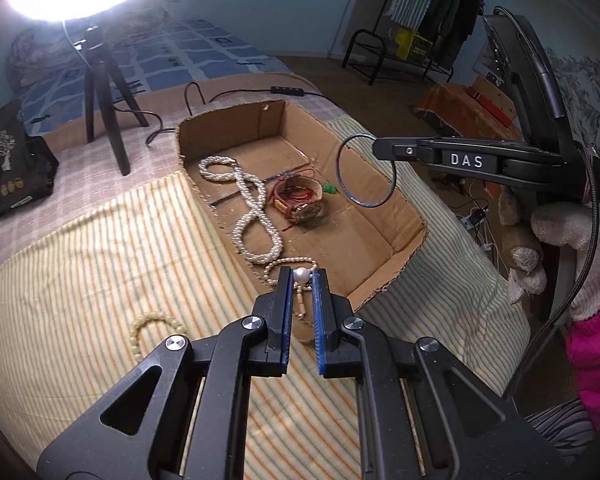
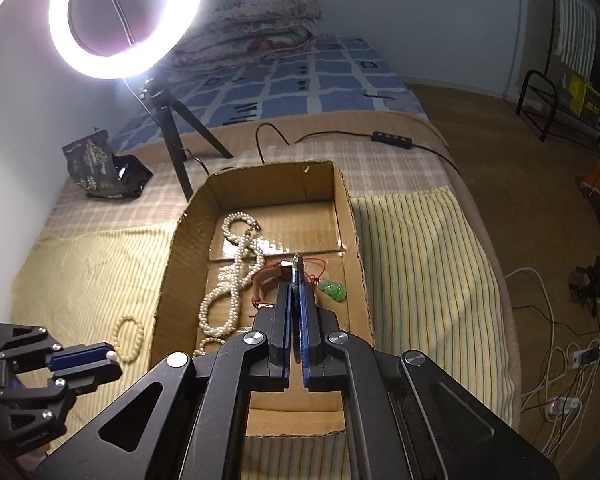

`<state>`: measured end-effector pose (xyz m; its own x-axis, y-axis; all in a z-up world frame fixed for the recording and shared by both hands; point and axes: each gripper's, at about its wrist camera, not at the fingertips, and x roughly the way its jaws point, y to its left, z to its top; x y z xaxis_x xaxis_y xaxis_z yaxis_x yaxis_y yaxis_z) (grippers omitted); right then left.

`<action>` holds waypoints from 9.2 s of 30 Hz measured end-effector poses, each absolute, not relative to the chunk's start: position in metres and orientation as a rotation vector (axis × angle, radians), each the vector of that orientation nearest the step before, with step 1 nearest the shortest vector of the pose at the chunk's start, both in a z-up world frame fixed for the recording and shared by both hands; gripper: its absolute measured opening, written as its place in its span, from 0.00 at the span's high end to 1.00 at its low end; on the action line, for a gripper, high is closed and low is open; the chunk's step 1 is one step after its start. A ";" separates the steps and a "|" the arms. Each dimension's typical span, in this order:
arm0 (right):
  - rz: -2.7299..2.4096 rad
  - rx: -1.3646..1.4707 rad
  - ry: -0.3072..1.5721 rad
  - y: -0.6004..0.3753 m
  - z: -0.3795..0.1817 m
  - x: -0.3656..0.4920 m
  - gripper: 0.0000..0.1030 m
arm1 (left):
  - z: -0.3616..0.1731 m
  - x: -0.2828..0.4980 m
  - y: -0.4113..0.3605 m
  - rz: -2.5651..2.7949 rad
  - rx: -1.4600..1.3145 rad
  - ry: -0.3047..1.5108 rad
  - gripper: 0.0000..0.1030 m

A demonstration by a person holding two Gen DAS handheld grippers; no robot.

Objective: Organize jewelry
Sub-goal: 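Lift the bangle and earring and carry both over the cardboard box, then open the right gripper dropping the bangle while the left releases the earring, then withdraw both grippers from the box toward the cream bead bracelet, then close the right gripper on the bead bracelet while the left grasps another pearl earring, then lift the bracelet and earring and carry both over the cardboard box, then open the right gripper dropping the bracelet while the left releases the earring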

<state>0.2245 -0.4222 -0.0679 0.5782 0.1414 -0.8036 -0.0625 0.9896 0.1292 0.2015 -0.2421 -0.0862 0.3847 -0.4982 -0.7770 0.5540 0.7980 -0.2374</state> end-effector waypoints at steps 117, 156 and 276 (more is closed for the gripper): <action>0.440 0.000 1.269 -0.232 -0.155 0.247 0.77 | -0.154 0.195 -0.112 -0.493 0.120 1.164 0.71; 0.388 -0.156 1.257 -0.212 -0.181 0.255 0.94 | -0.186 0.219 -0.123 -0.497 0.196 1.163 0.94; 0.134 0.054 0.877 -0.418 -0.062 0.274 0.41 | -0.073 0.224 -0.268 -0.620 0.065 0.851 0.39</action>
<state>0.2736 -0.4180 -0.0623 0.6317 0.1393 -0.7626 -0.0950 0.9902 0.1022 0.2237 -0.2679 -0.0732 0.4949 -0.4862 -0.7202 0.5370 0.8228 -0.1864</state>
